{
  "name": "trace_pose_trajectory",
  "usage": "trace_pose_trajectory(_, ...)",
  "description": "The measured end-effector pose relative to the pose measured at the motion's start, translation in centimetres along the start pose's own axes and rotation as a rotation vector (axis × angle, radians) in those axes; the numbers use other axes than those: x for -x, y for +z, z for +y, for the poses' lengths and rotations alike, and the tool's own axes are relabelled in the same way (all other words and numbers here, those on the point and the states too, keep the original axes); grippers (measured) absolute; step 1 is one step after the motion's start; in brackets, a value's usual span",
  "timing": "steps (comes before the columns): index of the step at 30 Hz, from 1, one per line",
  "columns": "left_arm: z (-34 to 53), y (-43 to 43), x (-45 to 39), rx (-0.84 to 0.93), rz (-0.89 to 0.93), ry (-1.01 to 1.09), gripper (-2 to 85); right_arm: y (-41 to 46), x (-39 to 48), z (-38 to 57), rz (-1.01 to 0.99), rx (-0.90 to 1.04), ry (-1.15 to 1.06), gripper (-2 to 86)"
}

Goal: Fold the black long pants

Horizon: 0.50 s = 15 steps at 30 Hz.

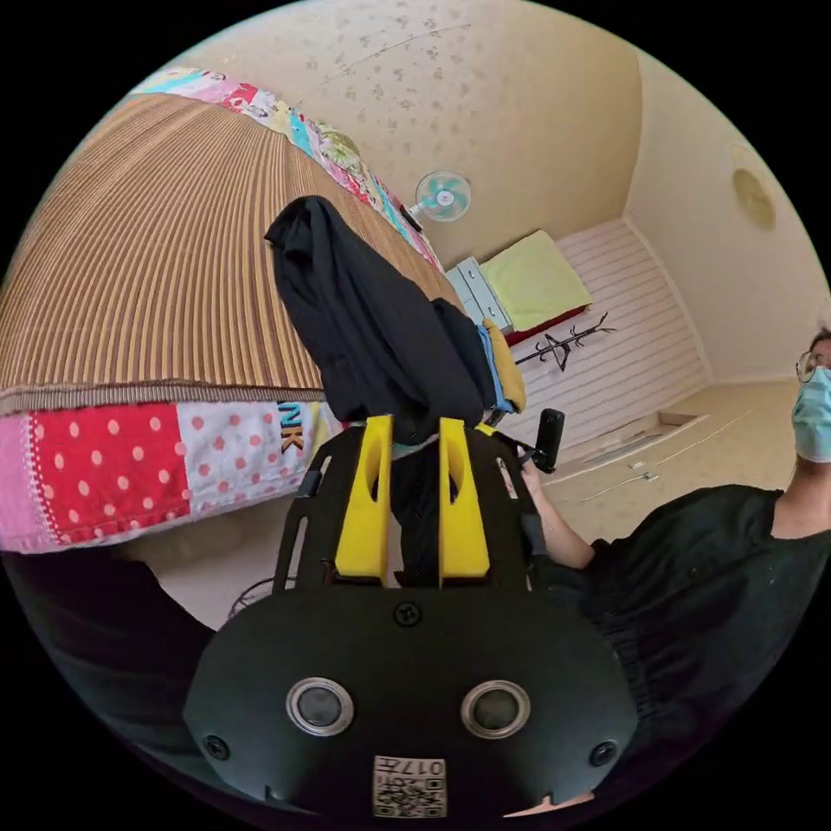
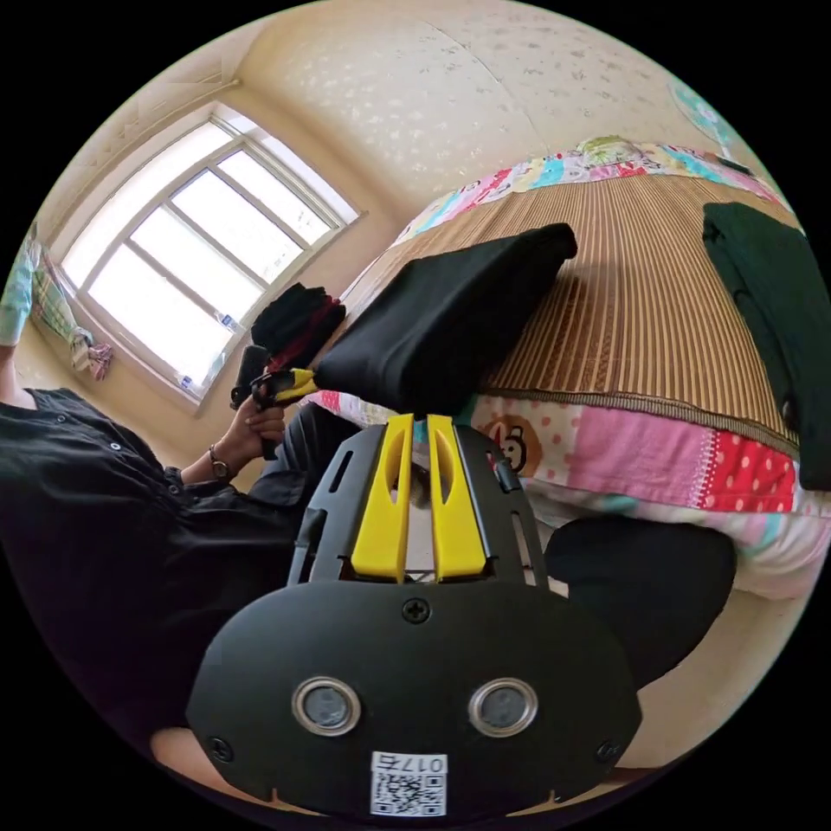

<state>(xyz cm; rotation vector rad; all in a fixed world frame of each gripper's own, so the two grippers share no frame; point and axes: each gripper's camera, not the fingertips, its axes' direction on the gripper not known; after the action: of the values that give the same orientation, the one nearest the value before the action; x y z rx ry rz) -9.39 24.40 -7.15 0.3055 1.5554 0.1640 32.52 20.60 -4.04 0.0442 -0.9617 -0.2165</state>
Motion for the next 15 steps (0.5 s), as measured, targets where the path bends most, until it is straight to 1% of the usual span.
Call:
trace_pose_trajectory(1,-1.5,-0.3,1.1,-0.040,0.041,-0.067,12.8,-0.8,-1.8,-1.2,-0.052,-0.038,0.050,7.6)
trace_pose_trajectory(3,-4.1,-0.1,2.8,-0.069,0.096,-0.145,13.8,-0.8,-4.6,-3.8,-0.150,-0.045,0.119,10.9)
trace_pose_trajectory(5,-8.2,1.0,3.9,-0.052,0.051,-0.192,16.3,0.4,-7.8,-7.3,-0.269,-0.050,0.160,13.3)
trace_pose_trajectory(7,-11.2,2.5,4.0,-0.012,0.000,-0.204,18.4,2.0,-9.6,-9.7,-0.318,-0.021,0.184,14.4)
trace_pose_trajectory(9,-13.2,4.0,4.1,0.015,-0.032,-0.229,19.6,3.7,-10.7,-11.6,-0.287,0.022,0.211,15.6)
trace_pose_trajectory(11,-14.5,5.9,3.8,0.028,0.009,-0.260,19.0,6.1,-11.2,-13.2,-0.214,0.119,0.253,17.2)
trace_pose_trajectory(13,-14.7,7.4,3.2,0.068,0.001,-0.276,18.4,7.5,-11.1,-13.3,-0.230,0.169,0.275,17.8)
trace_pose_trajectory(15,-14.3,8.4,2.3,0.077,-0.029,-0.269,16.9,7.9,-10.8,-12.7,-0.243,0.144,0.292,17.8)
